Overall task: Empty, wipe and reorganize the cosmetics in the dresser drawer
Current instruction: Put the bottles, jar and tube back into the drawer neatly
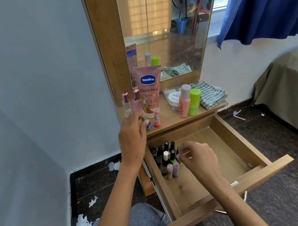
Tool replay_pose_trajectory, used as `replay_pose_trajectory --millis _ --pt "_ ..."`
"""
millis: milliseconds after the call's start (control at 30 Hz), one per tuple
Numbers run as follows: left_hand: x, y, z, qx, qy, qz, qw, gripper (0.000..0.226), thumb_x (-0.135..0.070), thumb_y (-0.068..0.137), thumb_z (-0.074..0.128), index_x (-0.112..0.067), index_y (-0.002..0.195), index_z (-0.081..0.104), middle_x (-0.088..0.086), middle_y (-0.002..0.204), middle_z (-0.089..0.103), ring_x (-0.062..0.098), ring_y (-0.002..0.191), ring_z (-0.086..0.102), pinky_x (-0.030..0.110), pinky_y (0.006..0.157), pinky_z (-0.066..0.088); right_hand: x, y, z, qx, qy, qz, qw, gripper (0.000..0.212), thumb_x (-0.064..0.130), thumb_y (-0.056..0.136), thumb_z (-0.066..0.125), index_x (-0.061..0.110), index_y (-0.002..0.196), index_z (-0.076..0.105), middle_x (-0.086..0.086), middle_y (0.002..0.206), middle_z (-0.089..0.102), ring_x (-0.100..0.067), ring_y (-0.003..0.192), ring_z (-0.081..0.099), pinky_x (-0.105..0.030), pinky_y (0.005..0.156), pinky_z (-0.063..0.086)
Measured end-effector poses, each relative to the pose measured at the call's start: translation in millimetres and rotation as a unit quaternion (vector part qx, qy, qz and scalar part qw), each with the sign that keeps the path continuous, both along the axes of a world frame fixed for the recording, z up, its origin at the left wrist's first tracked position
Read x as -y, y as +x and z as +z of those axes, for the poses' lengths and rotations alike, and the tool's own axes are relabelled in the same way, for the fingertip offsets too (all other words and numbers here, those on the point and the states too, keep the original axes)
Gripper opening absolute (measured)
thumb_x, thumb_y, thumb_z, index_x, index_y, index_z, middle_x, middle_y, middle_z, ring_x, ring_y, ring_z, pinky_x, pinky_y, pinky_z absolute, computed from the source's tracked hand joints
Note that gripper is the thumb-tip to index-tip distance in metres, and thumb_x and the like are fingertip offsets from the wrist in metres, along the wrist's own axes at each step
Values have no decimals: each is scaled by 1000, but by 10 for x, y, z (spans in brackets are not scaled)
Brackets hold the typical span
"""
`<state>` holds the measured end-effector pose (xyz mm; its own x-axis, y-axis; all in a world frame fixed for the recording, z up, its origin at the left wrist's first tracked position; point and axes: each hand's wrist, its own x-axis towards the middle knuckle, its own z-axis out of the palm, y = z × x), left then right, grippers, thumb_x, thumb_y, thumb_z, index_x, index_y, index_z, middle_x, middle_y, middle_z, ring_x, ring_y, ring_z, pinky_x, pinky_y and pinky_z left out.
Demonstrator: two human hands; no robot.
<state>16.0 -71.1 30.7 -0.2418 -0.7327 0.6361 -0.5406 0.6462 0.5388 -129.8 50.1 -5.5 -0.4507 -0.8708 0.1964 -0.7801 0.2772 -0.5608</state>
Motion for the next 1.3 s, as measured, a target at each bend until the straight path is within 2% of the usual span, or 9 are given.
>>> replay_pose_trajectory --millis 167,267,400,600,667,800,933,1167,1300 --pt "-267 37 5 -11 -31 -47 998 7 -8 91 63 -9 97 60 1 90 62 10 81 59 23 68 51 54 124 163 70 -126 48 988 28 33 80 76 24 105 67 12 95 70 -3 85 66 -29 69 56" --pt "-486 33 4 -12 -26 -111 993 7 -8 92 62 -8 99 61 0 92 61 8 82 59 25 71 51 84 156 205 76 -129 76 986 45 40 79 73 25 119 61 13 107 68 -1 93 64 -27 73 56" --pt "-673 -32 -47 -45 17 -157 986 11 -5 89 65 -9 100 62 -3 93 61 6 87 60 27 74 52 47 144 235 45 -132 113 984 19 34 82 66 28 100 65 15 87 68 -3 81 64 -31 66 55" --pt "-710 -45 -143 -41 57 -143 987 30 -17 91 63 -15 121 61 -5 108 67 -3 99 60 20 85 52 -4 -55 66 43 -42 55 997 11 27 78 72 25 85 64 11 77 68 -4 74 64 -32 64 55" --pt "-666 7 -166 -31 50 -112 992 27 -17 91 63 -17 119 63 -6 108 66 -6 93 57 16 83 50 9 -165 -28 50 7 23 998 14 25 75 76 22 84 66 9 79 69 -7 76 66 -32 68 56" --pt "-591 106 -221 -21 53 -81 995 23 -14 92 62 -17 115 64 -8 113 65 1 104 59 23 88 51 33 -216 -181 60 89 -15 994 14 22 73 77 17 83 67 1 81 69 -20 78 66 -39 69 56" --pt "-577 159 -273 -12 62 -68 996 21 -13 92 61 -16 112 66 -7 114 64 4 107 58 27 91 50 58 -141 -260 38 161 -14 986 16 23 72 75 22 86 69 0 89 69 -23 84 64 -33 66 52" --pt "-512 167 -300 -14 68 -44 997 23 -15 92 62 -16 114 65 -5 114 64 6 107 57 30 91 51 61 -85 -259 54 174 -11 983 15 23 77 70 12 87 68 -7 88 67 -26 82 64 -33 64 50" --pt "-459 66 -241 -2 35 -38 999 25 -14 91 63 -15 116 65 -3 118 64 9 113 54 30 94 48 17 -83 -206 51 172 -5 984 17 23 78 70 9 85 65 -4 80 63 -22 72 57 -21 47 35"
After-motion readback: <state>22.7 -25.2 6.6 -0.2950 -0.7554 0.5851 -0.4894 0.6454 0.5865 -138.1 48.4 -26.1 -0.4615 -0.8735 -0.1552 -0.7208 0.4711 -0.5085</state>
